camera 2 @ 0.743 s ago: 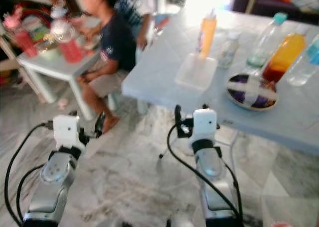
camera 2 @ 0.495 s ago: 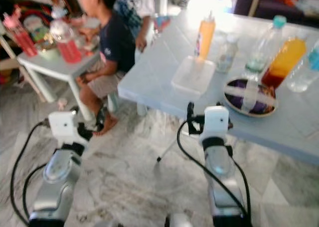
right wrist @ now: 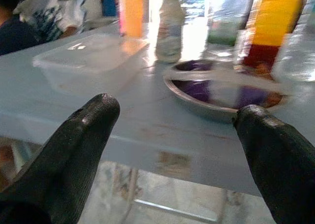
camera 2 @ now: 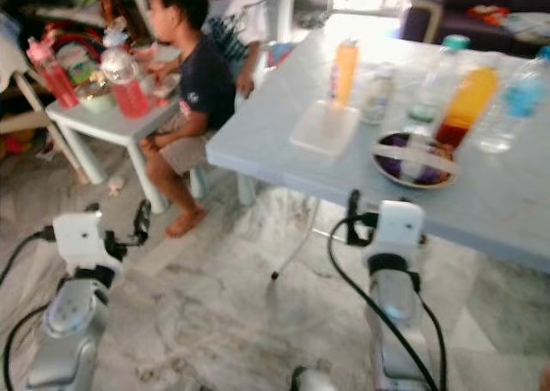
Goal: Restocking fridge
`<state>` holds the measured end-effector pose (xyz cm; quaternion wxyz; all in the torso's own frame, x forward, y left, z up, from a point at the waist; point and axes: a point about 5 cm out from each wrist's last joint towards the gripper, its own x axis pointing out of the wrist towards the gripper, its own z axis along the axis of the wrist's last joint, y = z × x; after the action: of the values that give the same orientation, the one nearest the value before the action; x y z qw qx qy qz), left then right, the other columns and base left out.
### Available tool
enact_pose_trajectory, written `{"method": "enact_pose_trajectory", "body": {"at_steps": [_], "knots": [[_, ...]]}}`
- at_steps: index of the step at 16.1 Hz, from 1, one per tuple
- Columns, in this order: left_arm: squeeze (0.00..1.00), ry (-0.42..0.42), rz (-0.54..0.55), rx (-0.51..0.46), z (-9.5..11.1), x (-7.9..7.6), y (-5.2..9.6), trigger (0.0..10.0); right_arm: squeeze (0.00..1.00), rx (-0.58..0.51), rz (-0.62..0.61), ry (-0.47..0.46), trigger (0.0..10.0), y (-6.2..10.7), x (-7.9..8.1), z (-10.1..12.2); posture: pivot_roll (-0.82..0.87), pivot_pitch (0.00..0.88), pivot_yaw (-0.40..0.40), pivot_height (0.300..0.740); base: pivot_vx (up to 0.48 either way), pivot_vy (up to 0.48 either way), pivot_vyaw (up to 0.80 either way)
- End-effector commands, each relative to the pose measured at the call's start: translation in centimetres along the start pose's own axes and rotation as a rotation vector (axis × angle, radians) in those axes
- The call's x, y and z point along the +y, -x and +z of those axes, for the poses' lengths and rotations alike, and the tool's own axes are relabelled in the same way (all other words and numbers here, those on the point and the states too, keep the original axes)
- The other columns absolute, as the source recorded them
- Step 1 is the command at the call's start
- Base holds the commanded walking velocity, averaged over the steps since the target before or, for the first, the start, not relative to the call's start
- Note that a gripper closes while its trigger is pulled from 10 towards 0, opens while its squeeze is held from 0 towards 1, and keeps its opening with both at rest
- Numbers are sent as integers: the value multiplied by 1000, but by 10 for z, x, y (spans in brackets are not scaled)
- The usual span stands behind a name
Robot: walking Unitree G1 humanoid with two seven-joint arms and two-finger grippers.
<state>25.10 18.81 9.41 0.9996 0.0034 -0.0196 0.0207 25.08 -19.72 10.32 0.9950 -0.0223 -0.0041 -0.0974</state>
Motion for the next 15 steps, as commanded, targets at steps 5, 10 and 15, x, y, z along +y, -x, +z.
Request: {"method": "enact_pose_trajectory", "body": {"at_steps": [5,10,15], "knots": [[0,8,-21,17,-5,-7,-5,10000,0,-37,32,15,10000,-5,7,9,-46,12,62,740,0,0,-405],[0,12,-24,28,-10,-9,0,10000,0,-30,29,22,10000,-3,7,9,-45,13,55,740,0,0,0],[0,11,-33,31,-10,-11,-1,10000,0,-29,39,35,10000,-3,10,8,-49,16,57,740,0,0,0]]}}
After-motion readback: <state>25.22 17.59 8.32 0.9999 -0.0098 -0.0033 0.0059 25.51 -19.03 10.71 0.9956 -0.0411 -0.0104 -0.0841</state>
